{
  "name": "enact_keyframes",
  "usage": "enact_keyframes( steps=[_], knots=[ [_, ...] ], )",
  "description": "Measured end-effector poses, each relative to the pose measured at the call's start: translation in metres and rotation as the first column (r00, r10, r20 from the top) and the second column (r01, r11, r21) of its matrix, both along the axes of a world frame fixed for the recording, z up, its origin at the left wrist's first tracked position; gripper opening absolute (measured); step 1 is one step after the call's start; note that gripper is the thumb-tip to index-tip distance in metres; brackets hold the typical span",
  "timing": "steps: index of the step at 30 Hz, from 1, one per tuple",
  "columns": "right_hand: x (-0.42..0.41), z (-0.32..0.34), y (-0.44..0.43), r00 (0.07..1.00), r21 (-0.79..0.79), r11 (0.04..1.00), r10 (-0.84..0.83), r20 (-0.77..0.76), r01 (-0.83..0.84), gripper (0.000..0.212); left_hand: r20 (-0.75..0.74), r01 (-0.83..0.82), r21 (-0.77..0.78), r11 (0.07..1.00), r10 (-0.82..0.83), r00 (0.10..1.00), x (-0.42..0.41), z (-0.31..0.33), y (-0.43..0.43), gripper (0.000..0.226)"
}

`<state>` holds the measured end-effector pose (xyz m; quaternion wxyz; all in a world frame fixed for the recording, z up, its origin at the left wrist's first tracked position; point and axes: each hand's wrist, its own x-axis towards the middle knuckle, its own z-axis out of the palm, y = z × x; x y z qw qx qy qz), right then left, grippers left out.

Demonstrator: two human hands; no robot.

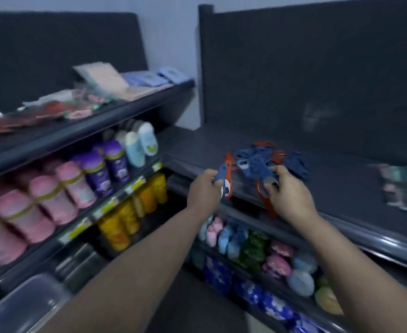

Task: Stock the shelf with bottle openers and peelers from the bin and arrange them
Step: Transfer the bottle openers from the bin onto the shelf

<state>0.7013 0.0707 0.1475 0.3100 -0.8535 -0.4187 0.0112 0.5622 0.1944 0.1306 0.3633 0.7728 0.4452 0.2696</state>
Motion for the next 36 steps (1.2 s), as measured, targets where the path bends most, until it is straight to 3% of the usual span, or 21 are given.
enact_keyframes(
  steps=[7,13,21,27,36],
  knots=[
    [0.09,0.002,-0.001,0.99,-0.055,0.99,-0.129,-0.059,0.126,0.035,-0.113,0.099,0.065,0.993,-0.092,0.989,0.096,0.012,0.011,0.021],
    [0.121,-0.007,0.041,0.983,-0.123,0.983,-0.152,-0.106,0.139,0.037,-0.221,0.139,0.102,0.985,-0.113,0.969,0.147,0.009,0.063,0.022],
    [0.157,-0.019,0.115,0.96,-0.119,0.979,-0.186,-0.21,0.164,0.039,-0.302,0.31,0.098,0.946,-0.269,0.915,0.208,-0.019,0.133,0.025],
    [0.17,-0.037,0.12,0.965,-0.314,0.916,-0.21,0.157,0.25,0.044,-0.38,0.301,0.273,0.913,-0.185,0.906,0.211,-0.027,0.153,0.032],
    [0.142,-0.024,0.118,0.959,-0.294,0.95,-0.018,0.283,0.105,0.036,-0.401,0.263,0.273,0.925,-0.14,0.905,0.168,-0.016,0.132,0.023]
  ],
)
